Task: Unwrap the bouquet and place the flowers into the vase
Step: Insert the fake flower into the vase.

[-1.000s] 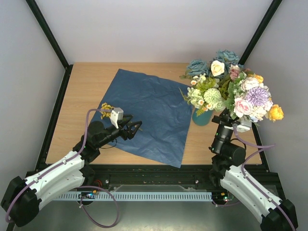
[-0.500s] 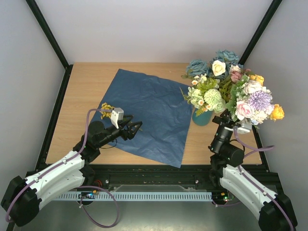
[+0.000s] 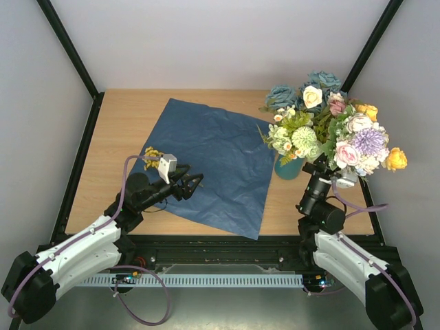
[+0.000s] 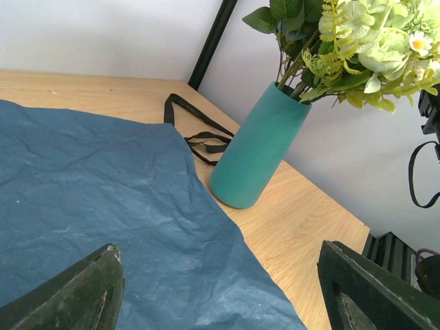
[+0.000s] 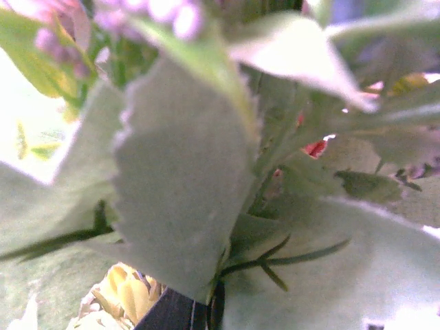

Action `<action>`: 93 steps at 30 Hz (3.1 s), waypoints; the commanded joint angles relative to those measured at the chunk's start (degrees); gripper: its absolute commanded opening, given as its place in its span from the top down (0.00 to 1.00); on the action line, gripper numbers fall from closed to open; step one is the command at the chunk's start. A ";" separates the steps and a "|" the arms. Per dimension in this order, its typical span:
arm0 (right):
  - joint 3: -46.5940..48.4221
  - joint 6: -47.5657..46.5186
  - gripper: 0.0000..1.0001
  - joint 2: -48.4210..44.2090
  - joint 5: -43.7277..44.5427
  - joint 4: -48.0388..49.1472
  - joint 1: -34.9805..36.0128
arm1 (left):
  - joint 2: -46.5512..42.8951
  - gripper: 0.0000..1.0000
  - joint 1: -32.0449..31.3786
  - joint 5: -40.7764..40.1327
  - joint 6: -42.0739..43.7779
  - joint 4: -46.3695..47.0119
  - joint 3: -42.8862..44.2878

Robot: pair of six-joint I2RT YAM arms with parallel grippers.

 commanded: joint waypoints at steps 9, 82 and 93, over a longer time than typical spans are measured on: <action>-0.52 2.06 0.99 3.60 -1.57 4.83 -2.55 | -0.89 0.22 -0.27 0.75 0.34 1.71 -0.38; -3.78 13.11 0.85 4.07 -1.68 -16.08 -3.34 | -0.43 0.21 -0.27 0.45 0.54 2.10 -0.52; -2.72 18.73 0.82 -4.81 -3.06 -30.87 -3.27 | 0.59 0.21 -0.27 0.56 0.52 2.58 -0.55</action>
